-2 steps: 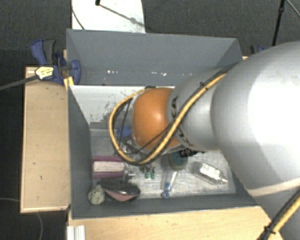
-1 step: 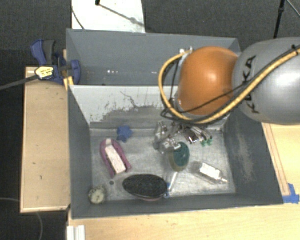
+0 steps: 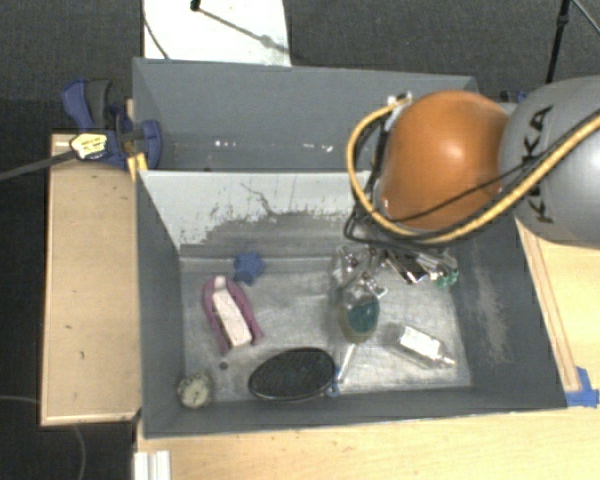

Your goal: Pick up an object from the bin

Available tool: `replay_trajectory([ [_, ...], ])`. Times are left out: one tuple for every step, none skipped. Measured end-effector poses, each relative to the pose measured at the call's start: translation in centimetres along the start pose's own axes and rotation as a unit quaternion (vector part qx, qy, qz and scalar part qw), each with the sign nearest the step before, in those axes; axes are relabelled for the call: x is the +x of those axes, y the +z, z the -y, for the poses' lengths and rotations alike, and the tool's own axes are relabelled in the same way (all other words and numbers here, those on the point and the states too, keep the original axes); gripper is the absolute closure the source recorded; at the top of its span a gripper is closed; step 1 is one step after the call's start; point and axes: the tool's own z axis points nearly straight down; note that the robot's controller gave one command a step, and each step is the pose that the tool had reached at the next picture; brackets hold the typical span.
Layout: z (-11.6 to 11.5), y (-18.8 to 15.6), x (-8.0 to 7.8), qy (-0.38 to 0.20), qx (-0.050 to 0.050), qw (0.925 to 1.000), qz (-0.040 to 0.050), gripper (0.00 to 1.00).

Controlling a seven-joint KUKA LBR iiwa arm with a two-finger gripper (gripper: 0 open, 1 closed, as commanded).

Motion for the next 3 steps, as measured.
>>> replay_trajectory([
  [-0.1,0.0,0.0,0.001,-0.001,1.0,-0.0001,0.0],
  [4.4,11.2,0.9,-0.14,-0.003,0.9901,-0.0047,0.0],
  [8.4,11.4,0.8,-0.387,-0.001,0.922,-0.0011,0.0],
])
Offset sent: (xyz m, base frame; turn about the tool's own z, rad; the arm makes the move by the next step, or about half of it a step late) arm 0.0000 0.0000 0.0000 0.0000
